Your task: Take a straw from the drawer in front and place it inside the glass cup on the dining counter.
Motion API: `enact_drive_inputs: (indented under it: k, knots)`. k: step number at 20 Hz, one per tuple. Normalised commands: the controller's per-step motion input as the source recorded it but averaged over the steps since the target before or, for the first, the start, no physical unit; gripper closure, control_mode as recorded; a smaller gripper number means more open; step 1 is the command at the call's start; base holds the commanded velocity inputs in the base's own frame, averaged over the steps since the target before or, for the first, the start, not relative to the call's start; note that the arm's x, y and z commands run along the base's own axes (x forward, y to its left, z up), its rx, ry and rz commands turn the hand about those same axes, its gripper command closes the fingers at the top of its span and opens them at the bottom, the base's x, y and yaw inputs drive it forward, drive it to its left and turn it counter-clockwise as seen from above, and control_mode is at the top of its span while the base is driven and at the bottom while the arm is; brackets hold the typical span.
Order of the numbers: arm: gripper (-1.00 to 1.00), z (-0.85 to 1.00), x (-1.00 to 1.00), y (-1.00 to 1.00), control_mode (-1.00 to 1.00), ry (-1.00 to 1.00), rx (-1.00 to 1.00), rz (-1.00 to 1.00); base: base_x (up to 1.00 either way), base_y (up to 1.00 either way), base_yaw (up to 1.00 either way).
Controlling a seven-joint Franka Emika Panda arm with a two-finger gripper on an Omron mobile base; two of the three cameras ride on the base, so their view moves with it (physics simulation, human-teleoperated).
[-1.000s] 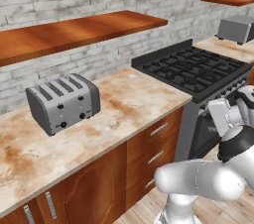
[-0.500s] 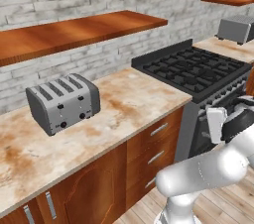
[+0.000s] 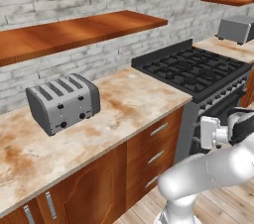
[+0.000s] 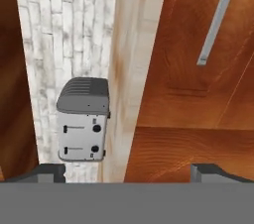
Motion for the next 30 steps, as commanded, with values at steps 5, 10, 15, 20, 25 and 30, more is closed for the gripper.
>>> enact_drive_inputs:
  k: [5, 10, 15, 20, 25, 30]
  knots:
    - [-1.0, -0.24, 0.22, 0.31, -1.0, -0.1, 0.0, -0.08, 0.0, 0.0, 0.0]
    - [-1.0, -0.13, 0.31, 0.06, -1.0, -0.03, 0.0, -0.07, 0.0, 0.0, 0.0]
    - [-1.0, -0.18, 0.42, 0.01, -1.0, 0.0, 0.0, -0.08, 0.0, 0.0, 0.0]
    - [-1.0, -0.34, 0.38, 0.12, -1.0, 0.0, 0.0, -0.09, 0.0, 0.0, 0.0]
    - [-1.0, -0.33, 0.31, 0.14, -1.0, 0.0, 0.0, -0.1, 0.0, 0.0, 0.0]
    - [-1.0, -0.27, 0.34, 0.01, -1.0, 0.0, 0.0, -0.07, 0.0, 0.0, 0.0]
